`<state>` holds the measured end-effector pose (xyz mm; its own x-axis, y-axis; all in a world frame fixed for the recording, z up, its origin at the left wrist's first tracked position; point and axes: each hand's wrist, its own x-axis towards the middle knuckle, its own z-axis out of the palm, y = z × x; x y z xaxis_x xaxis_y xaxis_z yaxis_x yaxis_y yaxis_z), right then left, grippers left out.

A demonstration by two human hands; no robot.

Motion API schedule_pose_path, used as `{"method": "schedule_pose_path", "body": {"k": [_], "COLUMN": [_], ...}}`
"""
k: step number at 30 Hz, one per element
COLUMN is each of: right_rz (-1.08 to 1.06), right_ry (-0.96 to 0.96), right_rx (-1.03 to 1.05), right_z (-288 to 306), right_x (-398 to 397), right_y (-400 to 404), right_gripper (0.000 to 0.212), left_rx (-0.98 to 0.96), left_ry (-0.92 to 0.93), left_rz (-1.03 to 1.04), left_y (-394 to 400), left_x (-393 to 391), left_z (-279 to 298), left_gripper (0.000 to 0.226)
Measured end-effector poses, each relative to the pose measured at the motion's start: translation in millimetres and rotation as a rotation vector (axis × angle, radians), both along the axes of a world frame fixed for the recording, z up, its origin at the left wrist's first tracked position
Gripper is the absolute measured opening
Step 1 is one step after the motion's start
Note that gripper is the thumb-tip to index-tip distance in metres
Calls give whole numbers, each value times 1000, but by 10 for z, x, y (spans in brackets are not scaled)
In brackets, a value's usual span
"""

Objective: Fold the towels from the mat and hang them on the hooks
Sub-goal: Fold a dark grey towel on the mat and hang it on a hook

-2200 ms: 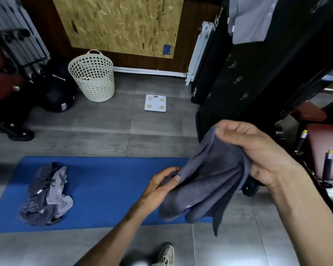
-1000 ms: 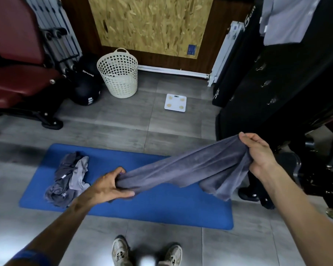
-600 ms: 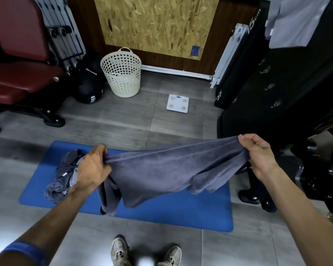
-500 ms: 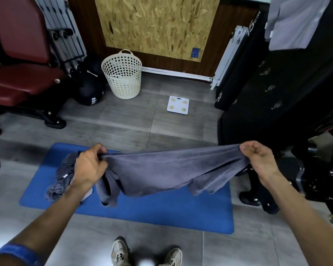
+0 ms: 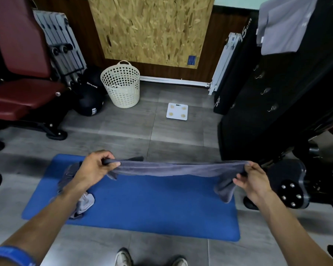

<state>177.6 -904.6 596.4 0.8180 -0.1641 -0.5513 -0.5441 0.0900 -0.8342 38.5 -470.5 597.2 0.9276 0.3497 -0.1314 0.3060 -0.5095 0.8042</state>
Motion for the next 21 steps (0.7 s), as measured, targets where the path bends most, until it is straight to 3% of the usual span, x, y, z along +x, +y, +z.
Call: {"method": "schedule_pose_path", "body": {"k": [2, 5, 7, 9, 12, 14, 17, 21], "right_rz": [132, 351, 495, 565, 647, 692, 752, 734], "right_ry": [10, 42, 109, 199, 283, 257, 221, 79], "right_rx": [-123, -348, -425, -437, -383, -355, -468, -656], "right_z": [-63, -258, -385, -443, -441, -571, -1083, -2370], "right_x": [-71, -192, -289, -379, -400, -330, -154, 127], "right_y": [-84, -313, -476, -588, -689, -707, -525, -61], "right_gripper": [24, 14, 13, 16, 13, 13, 11, 11], "left_rx": [13, -248, -316, -298, -294, -281, -254, 42], "left_ry": [33, 162, 266, 433, 744, 878, 836, 597], "left_rz": [-7, 15, -26, -180, -255, -224, -170, -195], "left_y": [61, 95, 112, 167, 328, 436, 583, 793], "left_x": [-21, -106, -175, -225, -249, -188, 2, 312], "left_z": [-29, -73, -68, -95, -221, -445, -1038, -2332], "left_gripper": [15, 10, 18, 24, 1, 20, 18, 14]}}
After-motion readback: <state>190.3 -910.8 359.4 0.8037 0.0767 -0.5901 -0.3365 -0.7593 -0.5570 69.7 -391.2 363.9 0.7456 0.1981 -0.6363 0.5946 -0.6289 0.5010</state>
